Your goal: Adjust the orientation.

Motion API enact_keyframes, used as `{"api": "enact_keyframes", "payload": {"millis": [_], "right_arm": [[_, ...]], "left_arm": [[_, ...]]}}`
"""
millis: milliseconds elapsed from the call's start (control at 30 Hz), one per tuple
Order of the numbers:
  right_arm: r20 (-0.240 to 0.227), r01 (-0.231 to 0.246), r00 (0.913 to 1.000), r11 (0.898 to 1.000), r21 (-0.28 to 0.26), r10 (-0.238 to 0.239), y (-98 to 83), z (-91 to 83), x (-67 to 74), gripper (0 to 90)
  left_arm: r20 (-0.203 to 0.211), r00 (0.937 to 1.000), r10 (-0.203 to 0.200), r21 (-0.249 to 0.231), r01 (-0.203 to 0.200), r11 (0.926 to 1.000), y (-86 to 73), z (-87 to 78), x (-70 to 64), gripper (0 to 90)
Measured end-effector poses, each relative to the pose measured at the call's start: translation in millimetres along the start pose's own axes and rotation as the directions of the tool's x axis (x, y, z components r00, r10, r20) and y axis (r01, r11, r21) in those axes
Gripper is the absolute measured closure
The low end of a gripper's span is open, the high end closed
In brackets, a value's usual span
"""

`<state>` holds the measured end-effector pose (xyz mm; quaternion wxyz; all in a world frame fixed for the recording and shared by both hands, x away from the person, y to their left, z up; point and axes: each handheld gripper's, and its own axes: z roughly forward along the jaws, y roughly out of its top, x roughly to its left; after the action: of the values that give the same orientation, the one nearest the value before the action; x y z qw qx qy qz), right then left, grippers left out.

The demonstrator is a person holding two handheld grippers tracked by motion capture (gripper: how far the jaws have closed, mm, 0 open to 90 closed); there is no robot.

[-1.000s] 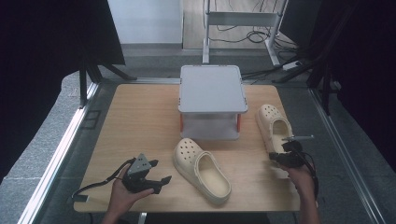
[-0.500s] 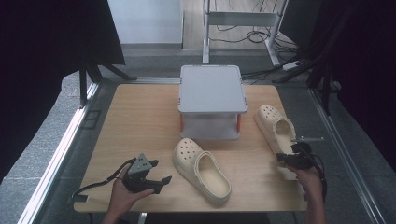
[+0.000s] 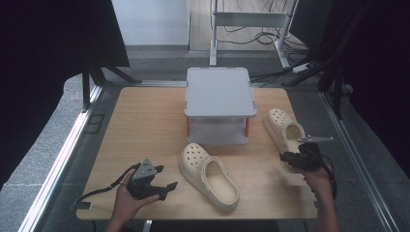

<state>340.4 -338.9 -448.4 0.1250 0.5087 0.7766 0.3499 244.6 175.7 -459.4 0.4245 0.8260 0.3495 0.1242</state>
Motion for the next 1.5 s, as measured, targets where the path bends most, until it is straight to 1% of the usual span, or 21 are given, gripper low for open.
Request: {"api": "enact_keyframes", "payload": {"millis": [67, 100, 167, 200, 300, 367, 433, 500, 667, 767, 867, 967, 1067, 1133, 1200, 1233, 1267, 1367, 1433, 1500], "right_arm": [[-0.014, -0.003, 0.9999, 1.000, -0.001, 0.003, 4.8, 1.0, -0.7, 67.5], [-0.011, -0.005, 0.9999, 1.000, 0.003, 0.005, 8.2, 1.5, -1.3, 66.5], [0.012, -0.002, 0.9999, 1.000, 0.012, 0.002, 16.3, 2.1, -3.0, 64.4], [0.014, -0.002, 0.9999, 1.000, 0.018, 0.002, 20.7, 2.4, -4.3, 63.3], [0.020, 0.000, 0.9998, 0.999, 0.050, -0.001, 34.1, 5.5, -8.6, 60.5], [0.024, -0.001, 0.9997, 0.997, 0.081, -0.001, 41.4, 9.4, -11.4, 59.1], [0.050, 0.002, 0.9987, 0.994, 0.107, -0.008, 47.2, 13.9, -14.4, 58.3], [0.060, -0.001, 0.9982, 0.993, 0.115, -0.006, 50.3, 16.7, -16.9, 57.6], [0.090, -0.012, 0.9959, 0.993, 0.117, 0.002, 55.8, 21.5, -24.4, 61.3], [0.096, -0.026, 0.9953, 0.992, 0.126, 0.014, 60.7, 26.2, -30.1, 63.6], [0.091, -0.026, 0.9958, 0.989, 0.147, 0.013, 65.8, 32.8, -34.4, 65.0], [0.100, -0.029, 0.9949, 0.983, 0.183, 0.011, 70.9, 40.0, -37.0, 65.8], [0.107, -0.032, 0.9942, 0.978, 0.207, 0.010, 76.1, 46.3, -39.4, 68.0], [0.098, -0.039, 0.9950, 0.975, 0.218, 0.018, 77.9, 49.6, -40.6, 70.3], [0.102, -0.032, 0.9947, 0.968, 0.248, 0.006, 78.4, 55.3, -39.6, 76.5], [0.104, -0.032, 0.9946, 0.967, 0.252, 0.006, 78.4, 56.5, -39.2, 77.1], [0.102, -0.040, 0.9946, 0.967, 0.250, 0.015, 78.7, 56.9, -39.0, 77.7], [0.108, -0.042, 0.9941, 0.967, 0.250, 0.015, 78.7, 55.5, -39.3, 78.3], [0.103, -0.042, 0.9946, 0.966, 0.254, 0.016, 78.2, 53.7, -40.1, 78.5], [0.123, -0.044, 0.9923, 0.971, 0.237, 0.014, 77.5, 49.5, -39.5, 78.6]], "left_arm": [[-0.001, 1.0000, -0.001, -0.001, 0.001, 1.0000, 0.3, -0.9, 0.3, 21.7], [-0.001, 1.0000, -0.002, -0.003, 0.002, 1.0000, 0.4, -1.1, 0.3, 21.7], [-0.001, 1.0000, -0.001, -0.004, 0.001, 1.0000, 0.4, -1.7, 0.3, 21.7], [-0.001, 1.0000, -0.001, -0.005, 0.001, 1.0000, 0.4, -2.0, 0.3, 21.8], [0.001, 1.0000, 0.000, -0.006, 0.000, 1.0000, 0.4, -2.2, 0.2, 21.7], [0.000, 1.0000, 0.000, -0.008, 0.000, 1.0000, 0.3, -2.1, 0.2, 21.7], [0.001, 1.0000, 0.001, -0.008, -0.001, 1.0000, 0.4, -2.6, 0.2, 21.8], [-0.001, 1.0000, 0.001, -0.007, -0.001, 1.0000, 0.4, -2.9, 0.3, 21.8], [0.001, 1.0000, 0.001, -0.006, -0.001, 1.0000, 0.2, -1.7, 0.1, 21.8], [0.003, 1.0000, 0.001, -0.005, -0.001, 1.0000, 0.1, -1.3, -0.2, 21.7], [0.000, 1.0000, 0.001, -0.005, -0.001, 1.0000, 0.2, -1.8, 0.1, 21.8], [-0.001, 1.0000, 0.003, -0.004, -0.003, 1.0000, 0.1, -1.8, 0.3, 21.8], [-0.001, 1.0000, 0.004, -0.004, -0.004, 1.0000, 0.0, -1.6, 0.3, 21.8], [-0.001, 1.0000, 0.004, -0.005, -0.004, 1.0000, 0.0, -1.8, 0.2, 21.8], [-0.002, 1.0000, 0.005, -0.005, -0.005, 1.0000, 0.1, -2.4, 0.3, 21.8], [-0.003, 1.0000, 0.005, -0.006, -0.005, 1.0000, 0.2, -2.8, 0.5, 21.8], [-0.004, 1.0000, 0.005, -0.006, -0.005, 1.0000, 0.2, -3.0, 0.5, 21.8], [-0.004, 1.0000, 0.005, -0.007, -0.005, 1.0000, 0.3, -3.3, 0.4, 21.8], [-0.004, 1.0000, 0.005, -0.007, -0.005, 1.0000, 0.3, -3.3, 0.4, 21.9], [-0.005, 1.0000, 0.004, -0.008, -0.004, 1.0000, 0.4, -3.3, 0.6, 21.9]]}}
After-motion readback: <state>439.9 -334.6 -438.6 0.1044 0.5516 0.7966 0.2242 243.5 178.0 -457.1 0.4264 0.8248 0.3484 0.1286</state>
